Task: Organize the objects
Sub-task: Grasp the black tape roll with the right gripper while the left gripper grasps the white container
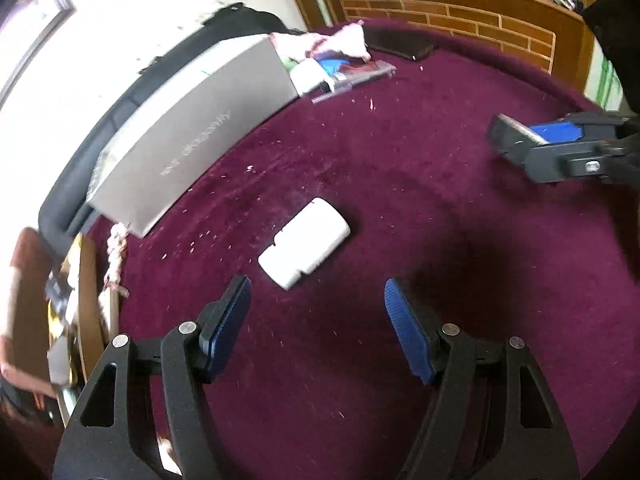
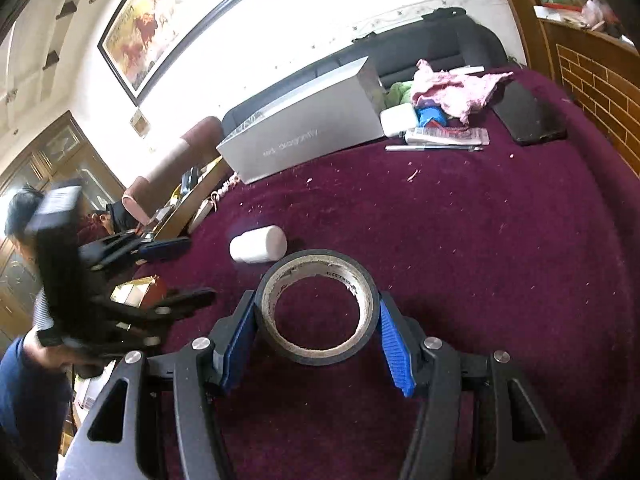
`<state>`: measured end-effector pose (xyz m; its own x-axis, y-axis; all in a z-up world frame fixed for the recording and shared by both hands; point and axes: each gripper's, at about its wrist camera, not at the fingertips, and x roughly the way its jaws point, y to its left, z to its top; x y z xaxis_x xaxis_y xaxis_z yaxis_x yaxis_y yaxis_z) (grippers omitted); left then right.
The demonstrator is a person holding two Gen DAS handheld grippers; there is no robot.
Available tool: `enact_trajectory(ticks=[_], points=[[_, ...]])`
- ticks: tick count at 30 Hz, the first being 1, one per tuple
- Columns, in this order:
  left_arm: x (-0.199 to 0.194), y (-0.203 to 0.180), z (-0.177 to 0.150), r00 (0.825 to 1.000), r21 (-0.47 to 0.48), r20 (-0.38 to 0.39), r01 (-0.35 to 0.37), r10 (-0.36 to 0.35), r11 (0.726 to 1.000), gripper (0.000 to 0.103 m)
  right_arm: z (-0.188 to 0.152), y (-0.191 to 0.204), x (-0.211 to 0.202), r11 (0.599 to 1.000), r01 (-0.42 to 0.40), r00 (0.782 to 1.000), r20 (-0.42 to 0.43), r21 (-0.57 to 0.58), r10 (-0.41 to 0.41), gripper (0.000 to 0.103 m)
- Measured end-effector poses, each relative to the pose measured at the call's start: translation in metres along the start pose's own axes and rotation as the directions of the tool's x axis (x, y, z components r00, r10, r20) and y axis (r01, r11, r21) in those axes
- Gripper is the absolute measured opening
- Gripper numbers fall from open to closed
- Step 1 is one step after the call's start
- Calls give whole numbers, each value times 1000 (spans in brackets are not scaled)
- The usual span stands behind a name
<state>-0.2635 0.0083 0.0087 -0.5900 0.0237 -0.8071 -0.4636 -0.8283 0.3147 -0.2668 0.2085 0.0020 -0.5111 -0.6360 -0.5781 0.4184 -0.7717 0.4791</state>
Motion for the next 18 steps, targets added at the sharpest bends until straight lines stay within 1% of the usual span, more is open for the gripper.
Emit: enact_trajectory(ticks=[3,5,7,8,9,10,11,13,15,17,18], points=[[10,7,12,999,23,6,50,-51,998,70,0,-3,1,1000,-24,1000,-5,16,24,58],[27,8,21,998,46,-34,45,-43,998,70,-1,-7,2,999,-35,999,-15,37,36,58],[45,7,26,994,67,-95,60,-54,996,63,-1,-11,3,997,-54,998,-23,62,55,58],[52,5,27,993,79,-112,46,-37,996,60,-1,-12,2,996,-60,998,-23,68,62,58],[57,6,29,992,86,-120,36,-26,996,53,0,-12,2,995,-63,998,-19,72,64,58],[58,8,31,993,59,-108,60,-54,996,45,0,-11,0,996,-64,998,-17,70,65,58],[61,12,33,991,16,-111,71,-69,997,42,0,-10,0,996,-64,998,-15,66,65,58],[65,13,32,992,-48,-108,67,-72,997,37,0,-10,-1,996,-64,998,-14,65,65,58],[62,8,29,996,-113,-84,34,-44,993,37,0,-9,1,996,-58,998,-18,64,60,58],[56,-3,23,998,-180,-64,-24,13,983,36,-1,-9,2,997,-55,998,-23,61,57,58],[51,-9,20,998,-206,-57,-39,28,978,36,-1,-9,2,997,-50,998,-25,59,51,58]])
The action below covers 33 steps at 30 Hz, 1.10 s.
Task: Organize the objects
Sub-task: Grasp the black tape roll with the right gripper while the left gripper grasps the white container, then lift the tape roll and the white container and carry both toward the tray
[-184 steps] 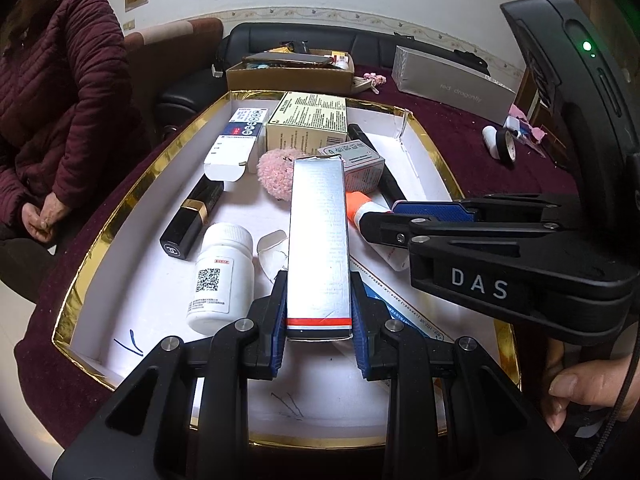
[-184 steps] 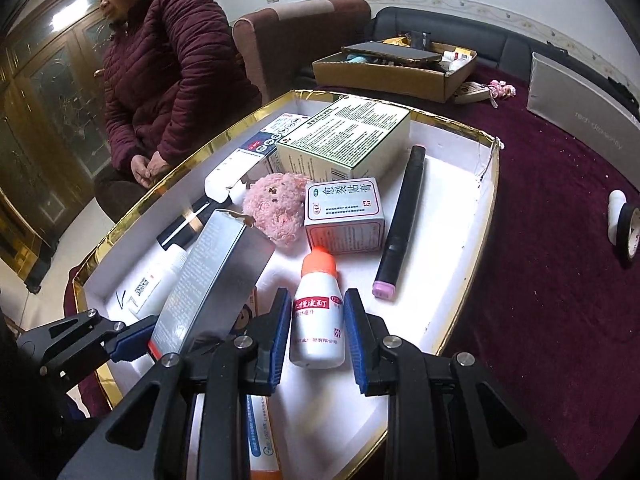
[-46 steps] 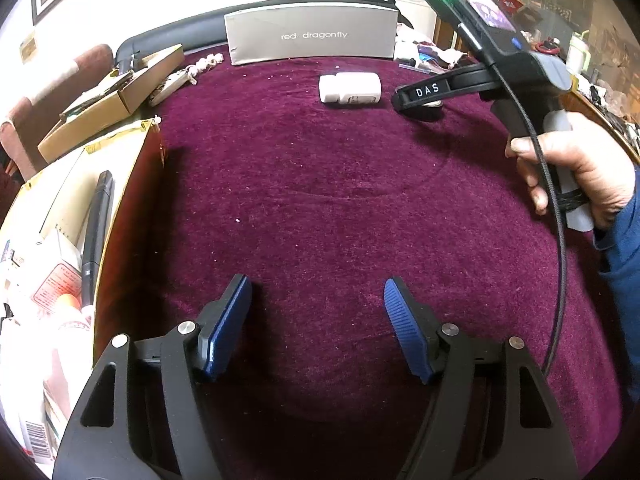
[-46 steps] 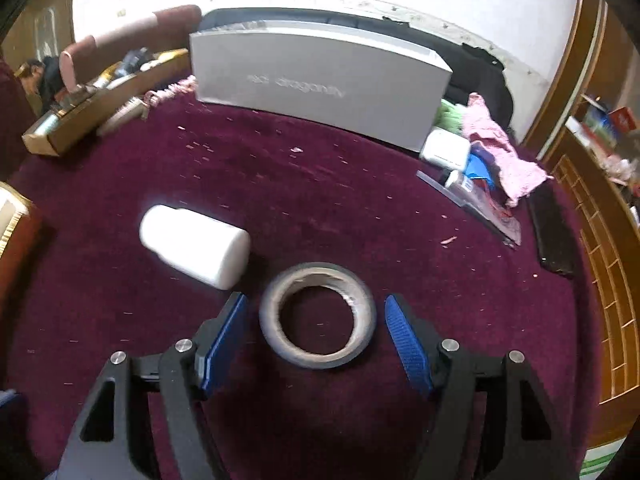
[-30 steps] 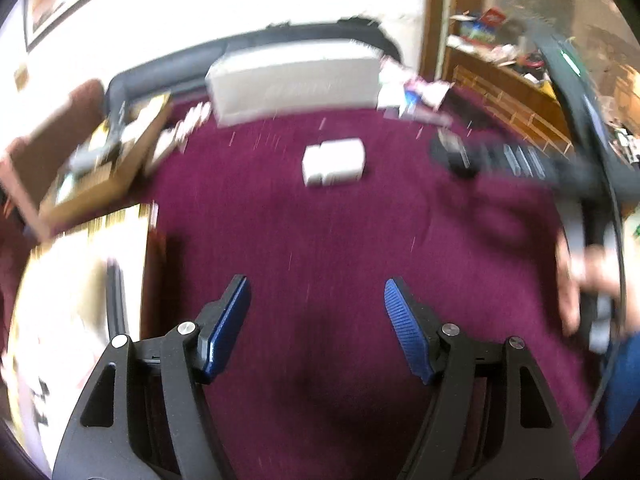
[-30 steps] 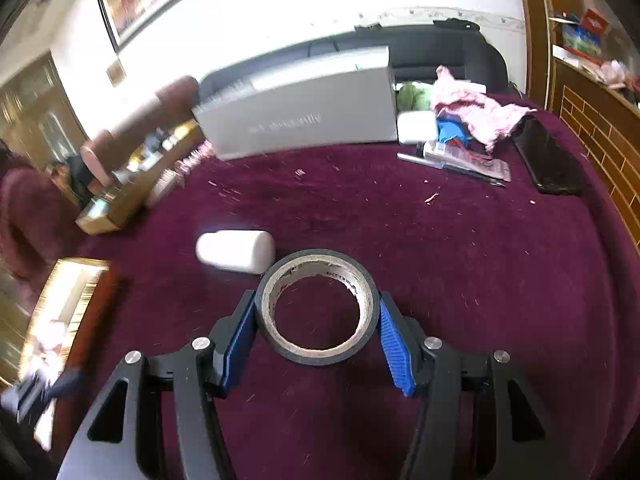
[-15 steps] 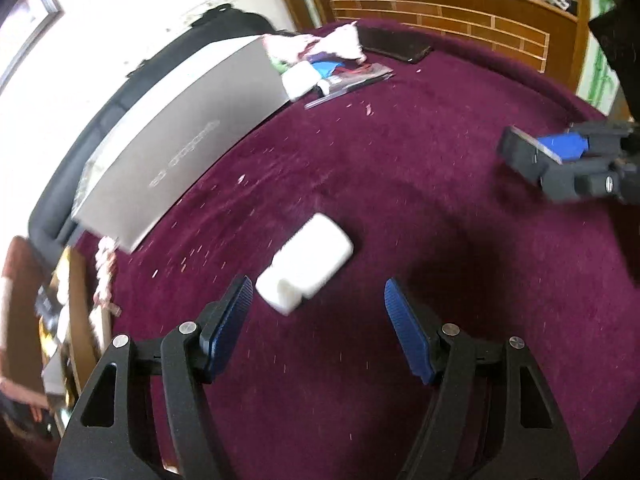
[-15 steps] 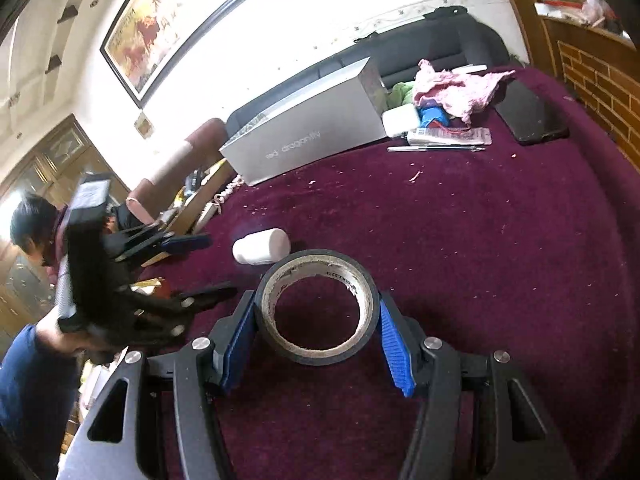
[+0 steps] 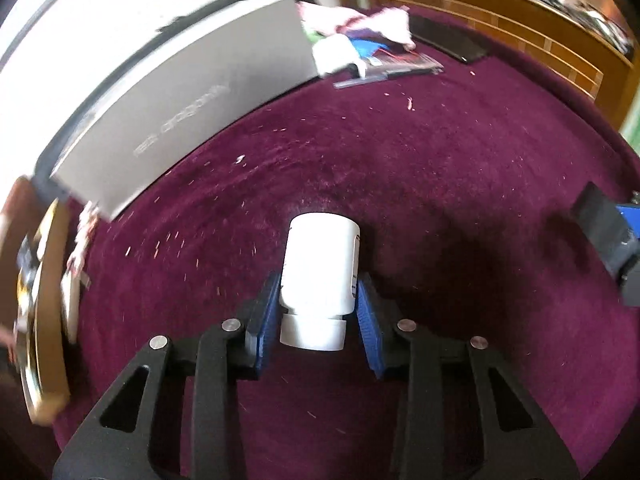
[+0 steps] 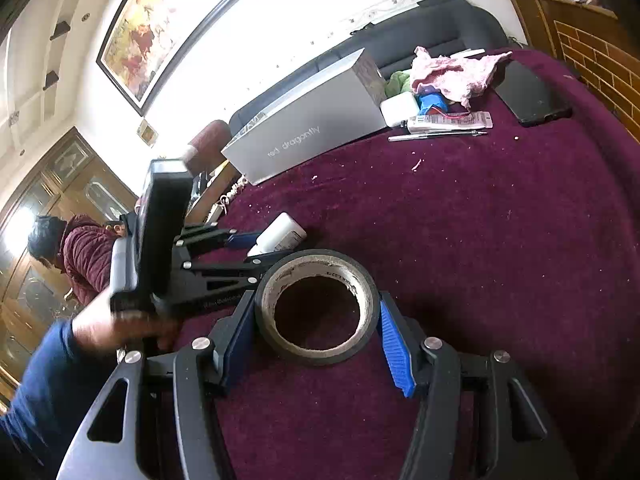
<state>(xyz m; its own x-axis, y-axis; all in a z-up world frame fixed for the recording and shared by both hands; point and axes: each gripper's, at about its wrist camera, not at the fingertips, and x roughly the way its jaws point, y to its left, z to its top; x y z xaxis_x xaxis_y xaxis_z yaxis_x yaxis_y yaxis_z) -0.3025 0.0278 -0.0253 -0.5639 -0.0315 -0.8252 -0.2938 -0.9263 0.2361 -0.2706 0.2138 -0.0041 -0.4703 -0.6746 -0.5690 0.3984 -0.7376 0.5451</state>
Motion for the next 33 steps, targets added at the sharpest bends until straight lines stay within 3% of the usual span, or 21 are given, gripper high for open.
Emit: enact_trajectory(ticks=[5,8,13,24,29,33], points=[[-35,-24,-34,998,-187,53,-27,38,982,36,-2,3,1,999,39,999,0,-25,-39,58],[-62,-45,-57,985,-184,109,-115,137,976,36,-5,11,3,996,54,999,-1,-65,-54,58],[-108,-62,-94,962,-194,181,-167,203,967,36,-9,28,5,990,50,999,-2,-129,-50,58],[-197,-53,-167,875,-242,283,-332,393,912,36,-33,96,-3,960,20,1000,2,-280,-20,58],[-222,-34,-200,824,-287,298,-404,482,869,36,-59,140,-4,943,-48,999,-30,-330,41,58],[-231,-12,-227,808,-341,272,-428,523,837,36,-76,178,3,922,-100,995,-67,-374,81,58]])
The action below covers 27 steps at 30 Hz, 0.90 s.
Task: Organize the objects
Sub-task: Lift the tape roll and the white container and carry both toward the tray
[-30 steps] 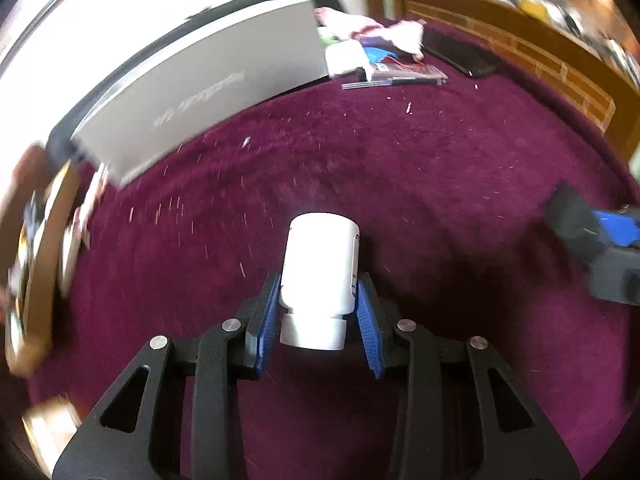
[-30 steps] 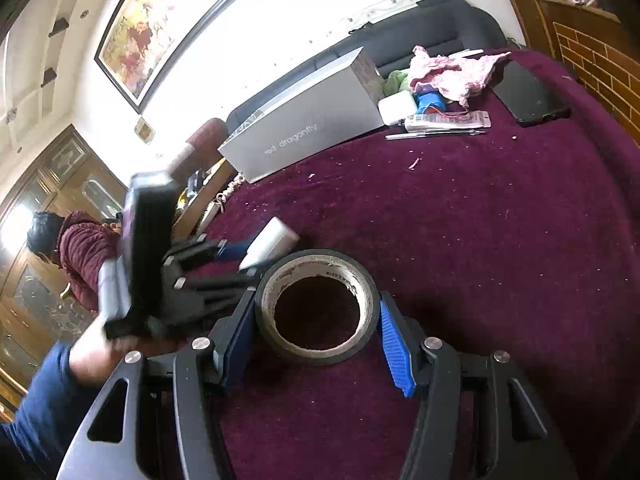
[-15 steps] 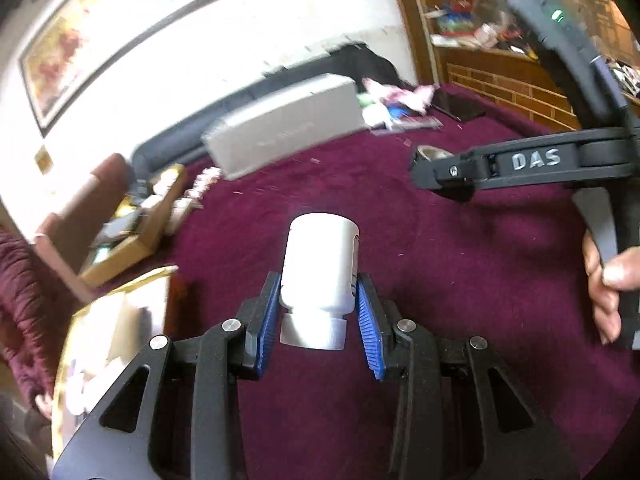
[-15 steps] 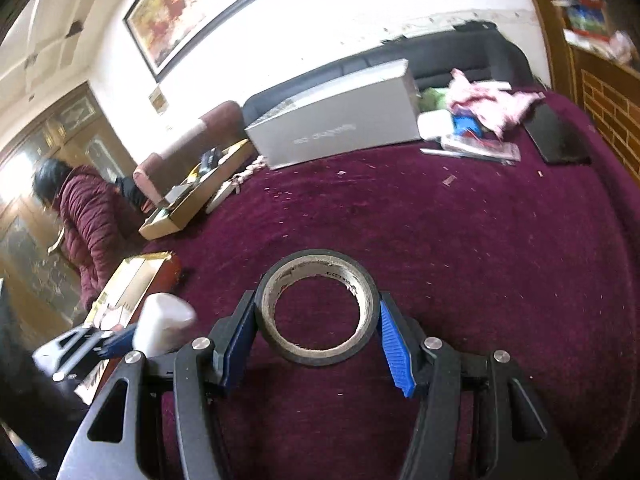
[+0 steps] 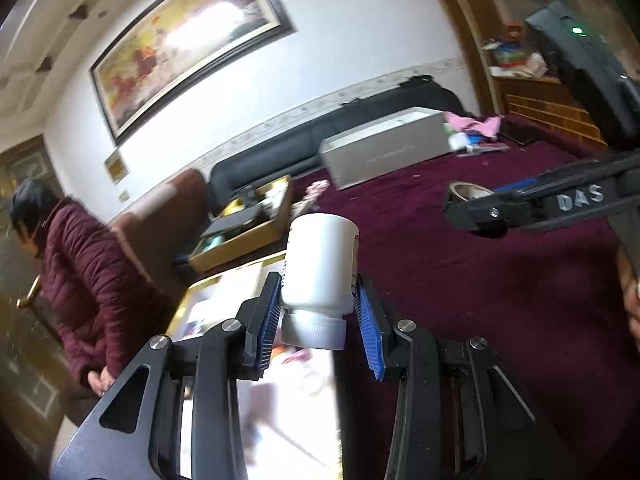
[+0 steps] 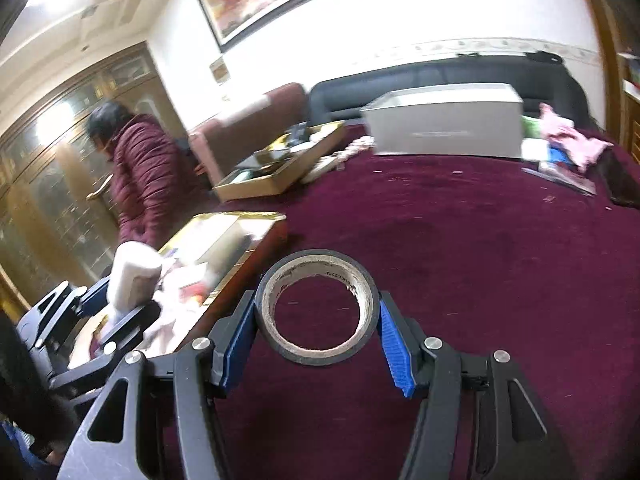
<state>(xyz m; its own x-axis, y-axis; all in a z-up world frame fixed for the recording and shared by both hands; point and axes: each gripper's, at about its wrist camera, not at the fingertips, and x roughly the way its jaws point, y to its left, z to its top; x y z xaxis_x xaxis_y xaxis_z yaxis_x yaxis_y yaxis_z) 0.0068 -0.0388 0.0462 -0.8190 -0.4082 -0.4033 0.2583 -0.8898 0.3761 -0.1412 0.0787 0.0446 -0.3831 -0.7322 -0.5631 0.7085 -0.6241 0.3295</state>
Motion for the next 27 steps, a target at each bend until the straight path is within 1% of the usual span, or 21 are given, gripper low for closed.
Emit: enact_trajectory(ticks=[3,8,11,17,27], points=[[2,20,-12,1000,-32,-17,-23,23,999,36,3,24,11,999,-20,1000,-13,-35,20,58],[9,36,-24,998,-57,-41,-40,38,998,36,5,57,31,996,-48,998,-42,-80,45,58],[11,46,-31,998,-77,-49,-43,39,996,37,5,74,44,993,-51,997,-59,-105,45,58],[13,60,-42,997,-104,-61,-48,42,993,37,5,96,60,989,-55,995,-84,-134,44,58],[16,69,-57,996,-128,-80,-36,26,991,37,0,117,74,986,-53,993,-113,-156,36,58]])
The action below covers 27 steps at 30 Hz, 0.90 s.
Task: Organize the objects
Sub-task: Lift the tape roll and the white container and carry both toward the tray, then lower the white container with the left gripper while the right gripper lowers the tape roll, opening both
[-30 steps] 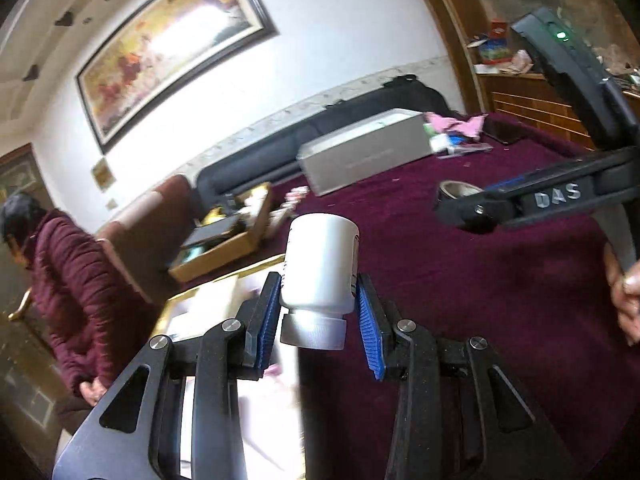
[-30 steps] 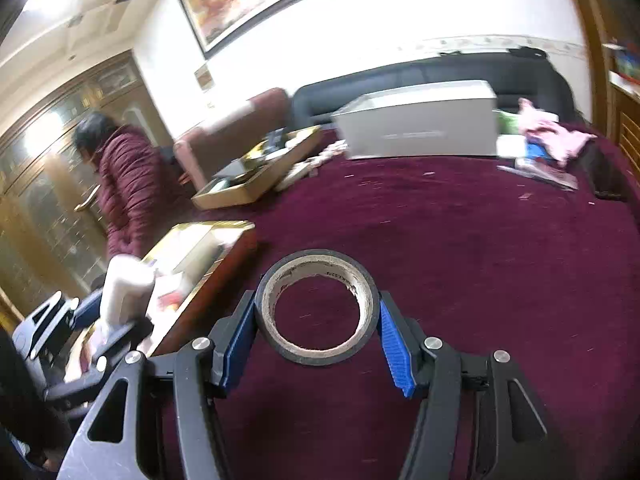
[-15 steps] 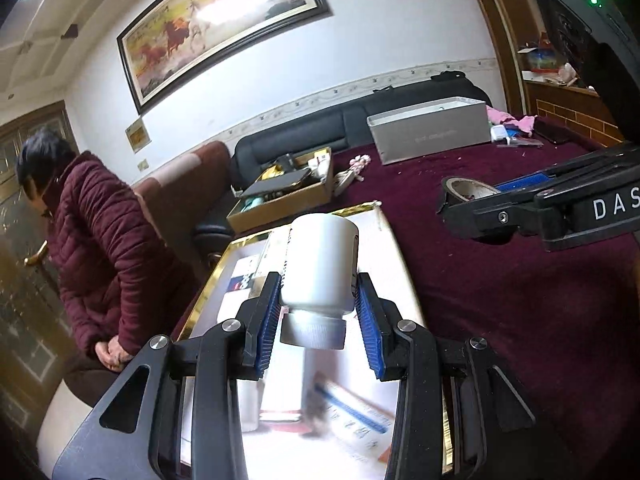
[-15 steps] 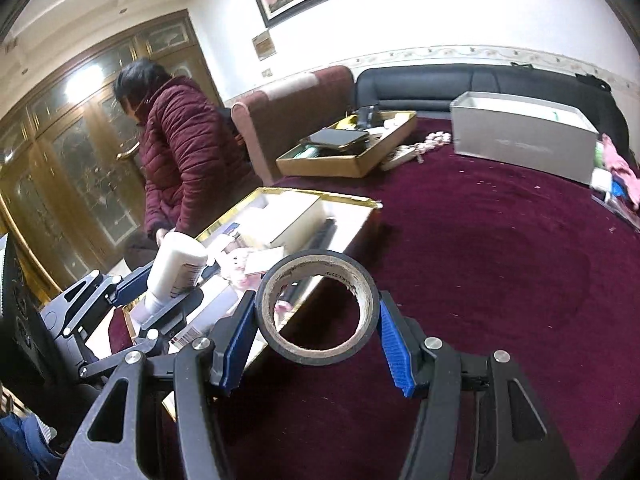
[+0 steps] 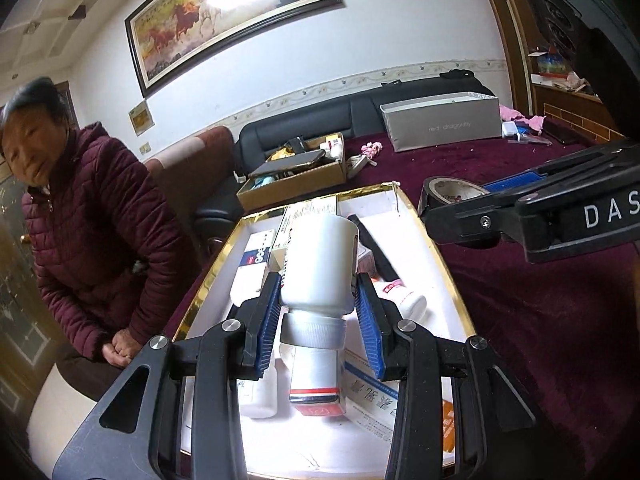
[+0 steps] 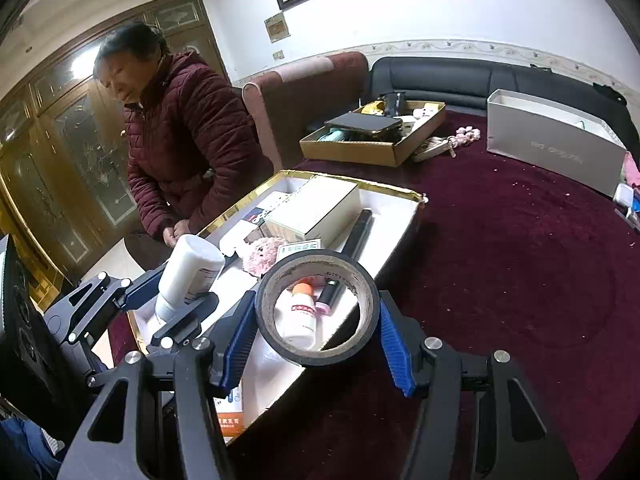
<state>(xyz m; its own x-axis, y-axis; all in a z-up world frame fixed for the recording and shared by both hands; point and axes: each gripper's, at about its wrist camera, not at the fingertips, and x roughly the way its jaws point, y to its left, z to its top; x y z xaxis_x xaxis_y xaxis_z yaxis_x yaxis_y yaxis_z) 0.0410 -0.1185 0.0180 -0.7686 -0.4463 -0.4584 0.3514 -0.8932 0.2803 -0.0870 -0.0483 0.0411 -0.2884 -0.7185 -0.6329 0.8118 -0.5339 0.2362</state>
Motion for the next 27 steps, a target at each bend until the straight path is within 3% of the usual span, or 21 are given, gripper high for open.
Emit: enact_trajectory(ticks=[27], points=[[11,8,-13,999,-14,-46,21,-22,1000,37,4,10,28,1000,-3,999,-46,-3,3,58]])
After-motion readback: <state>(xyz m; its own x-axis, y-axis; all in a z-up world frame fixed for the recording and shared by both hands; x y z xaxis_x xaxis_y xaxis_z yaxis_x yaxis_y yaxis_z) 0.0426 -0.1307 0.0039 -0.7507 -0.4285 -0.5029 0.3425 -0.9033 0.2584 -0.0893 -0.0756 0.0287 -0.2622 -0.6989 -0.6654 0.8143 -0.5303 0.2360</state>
